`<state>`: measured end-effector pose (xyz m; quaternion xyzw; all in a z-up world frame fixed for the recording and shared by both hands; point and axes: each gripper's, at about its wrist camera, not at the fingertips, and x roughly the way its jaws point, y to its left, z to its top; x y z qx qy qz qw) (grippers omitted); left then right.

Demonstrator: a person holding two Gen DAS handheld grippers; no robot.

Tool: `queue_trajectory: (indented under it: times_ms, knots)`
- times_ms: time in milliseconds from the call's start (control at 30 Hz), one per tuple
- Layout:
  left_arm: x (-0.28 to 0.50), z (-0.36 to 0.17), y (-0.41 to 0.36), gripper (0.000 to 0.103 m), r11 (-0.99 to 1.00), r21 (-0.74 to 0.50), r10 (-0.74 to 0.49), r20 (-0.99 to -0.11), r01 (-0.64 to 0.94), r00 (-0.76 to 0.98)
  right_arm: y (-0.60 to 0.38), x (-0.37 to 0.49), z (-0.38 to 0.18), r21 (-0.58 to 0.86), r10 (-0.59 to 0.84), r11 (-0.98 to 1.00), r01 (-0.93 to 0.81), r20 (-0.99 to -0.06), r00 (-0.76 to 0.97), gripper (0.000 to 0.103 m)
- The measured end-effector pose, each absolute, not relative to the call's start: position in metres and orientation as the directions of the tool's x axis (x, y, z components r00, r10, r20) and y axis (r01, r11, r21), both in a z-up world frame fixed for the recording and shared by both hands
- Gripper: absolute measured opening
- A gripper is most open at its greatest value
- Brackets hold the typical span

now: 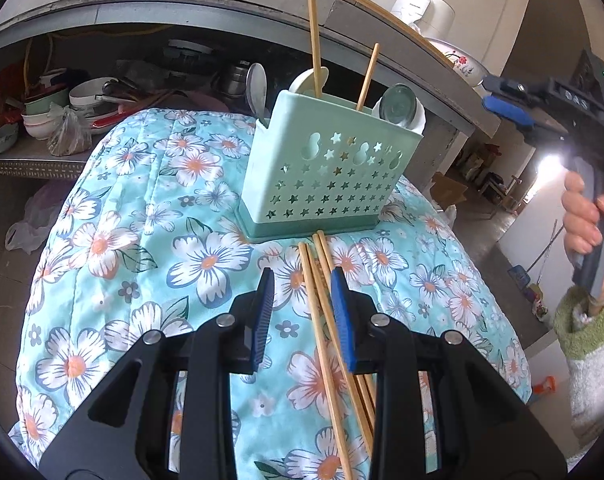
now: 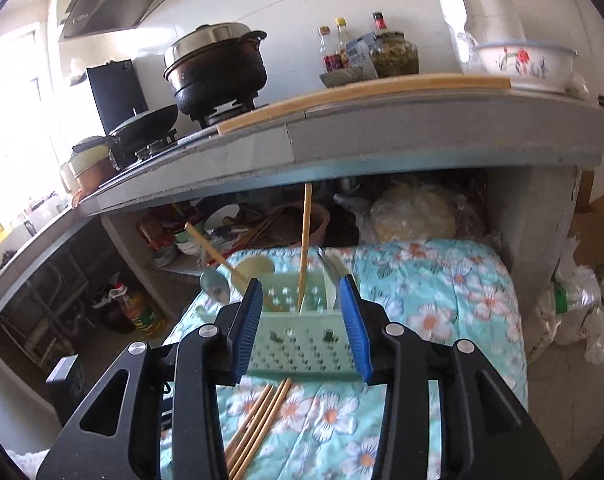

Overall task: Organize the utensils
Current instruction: 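Move both grippers to the chopsticks on the quilt and close the left on one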

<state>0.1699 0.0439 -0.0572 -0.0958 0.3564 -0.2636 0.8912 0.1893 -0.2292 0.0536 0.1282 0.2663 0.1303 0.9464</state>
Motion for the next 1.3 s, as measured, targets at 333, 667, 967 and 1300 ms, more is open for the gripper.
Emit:
queue_trajectory:
  times_ms: [333,667,967,1300]
  knots:
    - [0.170,-0.080,0.053,0.027,0.840,-0.418,-0.542,-0.654,0.345,0.528,-0.195,0.164,-0.098,0.627,0.599,0.770,-0.123,-0.641,0.480,0.038]
    - [0.171,-0.102,0.070,0.027,0.784,-0.559,-0.617,-0.652,0.271,0.440,-0.171,0.168,-0.158,0.756,0.716,0.652,-0.047,-0.595,0.365,0.023]
    - [0.171,-0.107,0.065,0.026,0.712,-0.650,-0.697,-0.611,0.264,0.375,-0.166,0.180,-0.169,0.777,0.733,0.629,-0.024,-0.583,0.350,0.009]
    - [0.172,-0.106,0.059,0.025,0.704,-0.660,-0.707,-0.615,0.262,0.351,-0.182,0.178,-0.182,0.818,0.763,0.576,0.004,-0.539,0.357,0.006]
